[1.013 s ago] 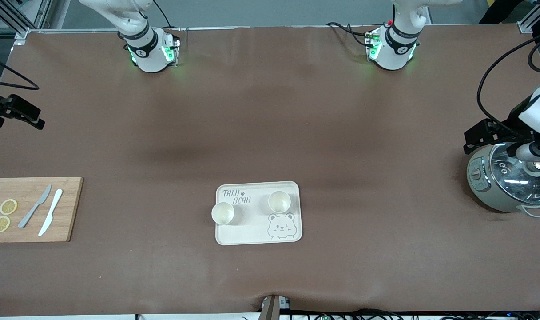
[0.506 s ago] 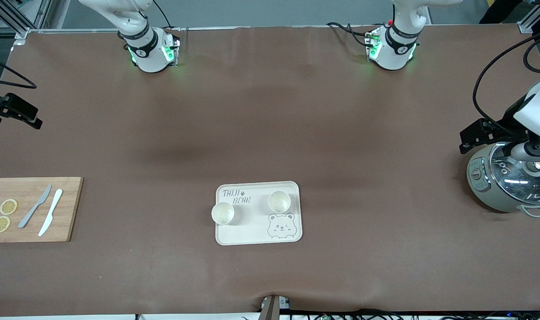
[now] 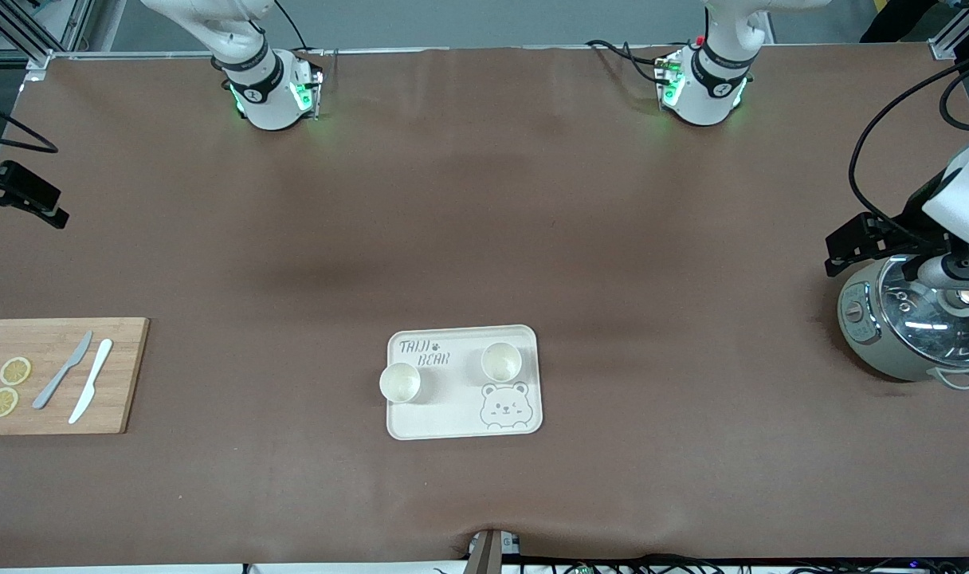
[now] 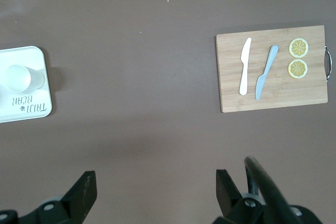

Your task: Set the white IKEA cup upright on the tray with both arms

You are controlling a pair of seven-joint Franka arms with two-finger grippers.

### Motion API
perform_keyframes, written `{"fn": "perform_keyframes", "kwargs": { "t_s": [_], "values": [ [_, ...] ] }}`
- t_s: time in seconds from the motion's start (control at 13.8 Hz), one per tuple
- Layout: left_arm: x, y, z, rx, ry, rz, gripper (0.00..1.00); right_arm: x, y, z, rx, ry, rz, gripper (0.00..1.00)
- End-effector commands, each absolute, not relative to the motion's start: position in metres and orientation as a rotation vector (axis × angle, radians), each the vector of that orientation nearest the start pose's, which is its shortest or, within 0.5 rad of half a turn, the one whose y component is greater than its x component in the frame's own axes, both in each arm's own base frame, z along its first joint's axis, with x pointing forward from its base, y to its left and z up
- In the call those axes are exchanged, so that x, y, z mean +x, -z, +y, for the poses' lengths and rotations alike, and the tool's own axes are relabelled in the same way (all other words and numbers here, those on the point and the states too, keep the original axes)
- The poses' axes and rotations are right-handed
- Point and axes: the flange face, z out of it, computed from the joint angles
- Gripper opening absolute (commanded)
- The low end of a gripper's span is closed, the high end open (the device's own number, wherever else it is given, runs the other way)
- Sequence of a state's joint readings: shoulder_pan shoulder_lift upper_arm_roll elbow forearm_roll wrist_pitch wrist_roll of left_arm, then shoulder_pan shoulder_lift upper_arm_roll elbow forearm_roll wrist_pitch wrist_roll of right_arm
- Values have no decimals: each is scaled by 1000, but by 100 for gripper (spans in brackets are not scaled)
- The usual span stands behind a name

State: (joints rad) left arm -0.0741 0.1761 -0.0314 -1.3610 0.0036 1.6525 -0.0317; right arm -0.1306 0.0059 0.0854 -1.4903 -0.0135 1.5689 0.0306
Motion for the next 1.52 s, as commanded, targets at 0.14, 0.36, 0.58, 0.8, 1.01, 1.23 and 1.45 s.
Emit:
{"fn": "perform_keyframes", "kwargs": {
  "t_s": [0.14, 0.36, 0.58, 0.8, 1.01, 1.23, 1.45],
  "values": [
    [608, -637, -73, -3143, 200, 85, 100, 557, -664, -24, -3158, 111, 106, 100],
    [607, -639, -75, -3137, 206, 88, 100, 557, -664, -24, -3158, 111, 106, 100],
    [607, -637, -79, -3136, 201, 95, 100, 557, -663, -24, -3159, 109, 104, 100],
    [609, -636, -77, -3115, 206, 90, 100, 557, -663, -24, -3159, 109, 104, 100],
    [609, -634, -77, -3108, 204, 90, 100, 557, -663, -24, -3159, 109, 104, 100],
    [608, -638, -80, -3104, 214, 99, 100, 557, -663, -24, -3157, 109, 103, 100],
    [607, -641, -81, -3109, 221, 99, 100, 557, -663, -24, -3157, 109, 103, 100]
  ]
}}
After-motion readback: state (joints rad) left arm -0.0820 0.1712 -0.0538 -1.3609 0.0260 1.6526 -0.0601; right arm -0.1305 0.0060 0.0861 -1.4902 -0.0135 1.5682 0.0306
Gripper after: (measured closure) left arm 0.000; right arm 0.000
